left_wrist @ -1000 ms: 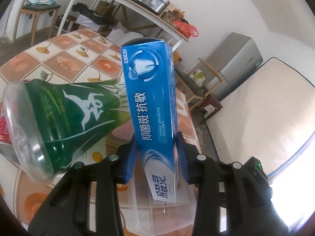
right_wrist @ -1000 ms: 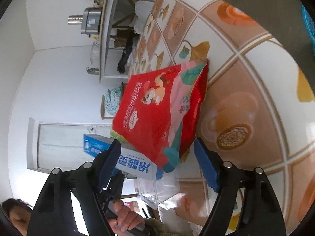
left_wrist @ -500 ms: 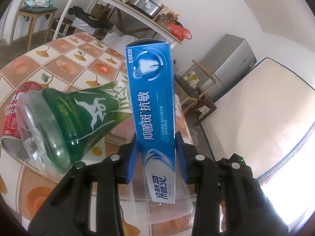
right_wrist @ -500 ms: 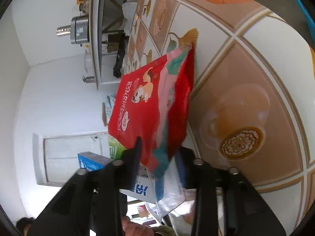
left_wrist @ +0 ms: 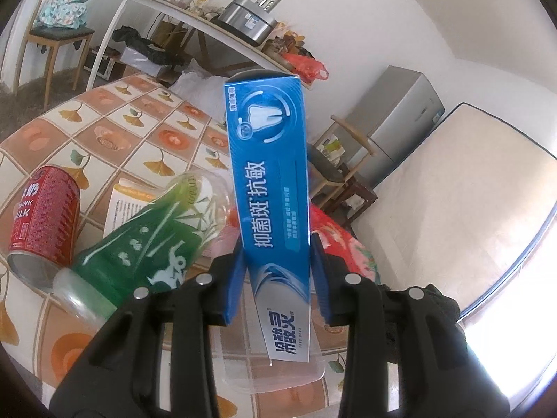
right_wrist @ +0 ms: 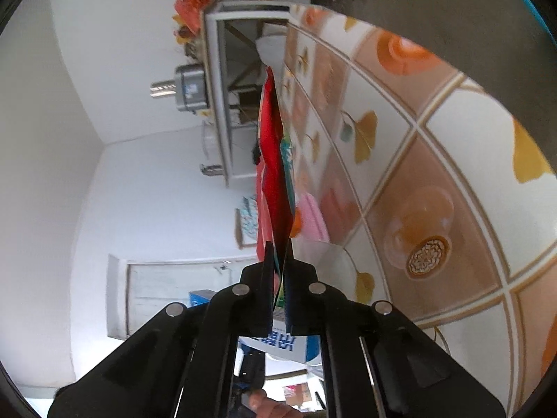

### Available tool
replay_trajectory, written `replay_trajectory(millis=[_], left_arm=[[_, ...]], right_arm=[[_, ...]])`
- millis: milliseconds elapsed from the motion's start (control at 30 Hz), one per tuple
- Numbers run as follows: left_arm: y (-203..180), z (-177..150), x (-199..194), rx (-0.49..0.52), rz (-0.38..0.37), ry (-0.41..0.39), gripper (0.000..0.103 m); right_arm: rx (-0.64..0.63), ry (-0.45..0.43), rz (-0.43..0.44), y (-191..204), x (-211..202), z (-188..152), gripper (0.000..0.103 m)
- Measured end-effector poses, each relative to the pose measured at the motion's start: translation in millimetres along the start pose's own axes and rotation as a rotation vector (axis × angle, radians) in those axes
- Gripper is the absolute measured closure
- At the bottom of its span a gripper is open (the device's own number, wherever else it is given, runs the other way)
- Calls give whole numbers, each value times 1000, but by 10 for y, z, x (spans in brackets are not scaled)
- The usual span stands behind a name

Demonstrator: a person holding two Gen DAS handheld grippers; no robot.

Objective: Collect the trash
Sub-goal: 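Carry the toothpaste box and red bag in both grippers over the wastebasket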

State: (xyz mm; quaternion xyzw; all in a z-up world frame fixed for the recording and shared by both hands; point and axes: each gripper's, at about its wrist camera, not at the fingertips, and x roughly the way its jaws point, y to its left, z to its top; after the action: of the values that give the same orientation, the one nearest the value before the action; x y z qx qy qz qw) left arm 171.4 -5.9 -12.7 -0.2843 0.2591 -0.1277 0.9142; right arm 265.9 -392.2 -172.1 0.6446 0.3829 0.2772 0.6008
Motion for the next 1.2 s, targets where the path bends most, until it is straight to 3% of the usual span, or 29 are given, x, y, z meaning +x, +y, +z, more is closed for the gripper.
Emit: replay_trajectory(millis=[300, 600, 767, 933, 1067, 1200], left_arm=[[-229, -6, 17, 35, -20, 8, 70], [-810, -85, 292, 117, -101, 99, 70], [-1251, -193, 648, 150, -175, 195, 71], [-1722, -405, 1162, 195, -225, 315, 71], [-2076, -640, 1657, 218, -241, 422, 71], [-2353, -996, 2282, 238, -205, 580, 71]], right_arm=[[-20, -86, 66, 48, -542, 33, 99], [-35, -284, 95, -14, -1604, 32, 99], [-35, -452, 39, -208, -2414, -11, 99], [28, -535, -25, -568, -2916, -10, 98], [106, -575, -69, -925, -3063, 86, 98], [201, -588, -108, -1360, -3079, 291, 99]])
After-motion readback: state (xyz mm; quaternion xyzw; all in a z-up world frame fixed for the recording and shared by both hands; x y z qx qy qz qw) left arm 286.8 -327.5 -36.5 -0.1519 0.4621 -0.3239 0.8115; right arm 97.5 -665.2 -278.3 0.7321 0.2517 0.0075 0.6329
